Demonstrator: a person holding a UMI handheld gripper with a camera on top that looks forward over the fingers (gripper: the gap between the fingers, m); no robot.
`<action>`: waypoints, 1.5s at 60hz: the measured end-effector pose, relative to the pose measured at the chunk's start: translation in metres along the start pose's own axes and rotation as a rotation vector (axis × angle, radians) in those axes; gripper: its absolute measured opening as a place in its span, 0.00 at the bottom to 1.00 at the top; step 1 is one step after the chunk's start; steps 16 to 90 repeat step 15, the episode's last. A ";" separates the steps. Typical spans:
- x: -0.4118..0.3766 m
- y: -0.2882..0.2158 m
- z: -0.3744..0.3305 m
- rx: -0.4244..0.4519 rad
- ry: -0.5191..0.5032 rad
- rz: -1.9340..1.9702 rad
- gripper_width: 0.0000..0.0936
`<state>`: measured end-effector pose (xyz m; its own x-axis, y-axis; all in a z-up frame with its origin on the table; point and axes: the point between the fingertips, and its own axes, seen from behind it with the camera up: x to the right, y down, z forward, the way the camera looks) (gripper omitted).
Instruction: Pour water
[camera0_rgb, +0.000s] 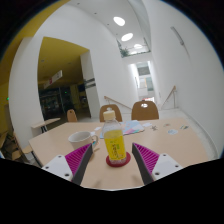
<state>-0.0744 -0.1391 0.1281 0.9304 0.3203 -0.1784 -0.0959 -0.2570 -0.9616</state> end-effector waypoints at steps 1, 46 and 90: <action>0.001 0.001 -0.002 0.000 0.002 0.002 0.92; 0.005 0.020 -0.059 -0.017 0.027 0.014 0.92; 0.005 0.020 -0.059 -0.017 0.027 0.014 0.92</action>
